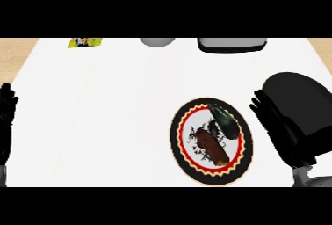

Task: Pick the eggplant from the plate and place it in the pan

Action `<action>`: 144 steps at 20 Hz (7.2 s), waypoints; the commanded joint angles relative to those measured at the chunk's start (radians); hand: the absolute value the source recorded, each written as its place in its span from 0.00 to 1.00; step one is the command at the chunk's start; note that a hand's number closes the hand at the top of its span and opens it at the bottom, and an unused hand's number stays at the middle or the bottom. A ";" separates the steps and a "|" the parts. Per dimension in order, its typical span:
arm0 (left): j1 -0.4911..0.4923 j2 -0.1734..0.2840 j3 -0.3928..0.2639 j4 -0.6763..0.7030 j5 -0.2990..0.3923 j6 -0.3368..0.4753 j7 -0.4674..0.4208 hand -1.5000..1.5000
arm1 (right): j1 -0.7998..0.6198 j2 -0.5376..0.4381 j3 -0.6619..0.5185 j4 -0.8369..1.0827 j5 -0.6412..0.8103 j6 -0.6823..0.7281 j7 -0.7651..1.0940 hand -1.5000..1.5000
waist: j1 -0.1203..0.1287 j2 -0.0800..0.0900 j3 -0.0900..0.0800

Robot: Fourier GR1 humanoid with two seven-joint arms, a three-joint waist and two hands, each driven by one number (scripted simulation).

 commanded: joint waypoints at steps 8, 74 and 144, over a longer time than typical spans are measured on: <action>-0.124 -0.071 -0.241 -0.058 0.020 -0.190 0.064 0.50 | -0.300 -0.372 0.199 0.256 0.446 0.129 0.190 1.00 | 0.097 0.057 -0.056; -0.184 -0.274 -0.164 -0.008 -0.087 -0.327 0.190 0.50 | -0.788 0.235 0.310 0.953 0.895 0.974 0.582 1.00 | 0.023 0.017 -0.027; -0.190 -0.311 -0.039 -0.006 -0.127 -0.463 0.188 0.50 | -0.459 -0.068 -0.444 0.897 0.965 -0.397 -0.424 1.00 | 0.027 0.019 -0.026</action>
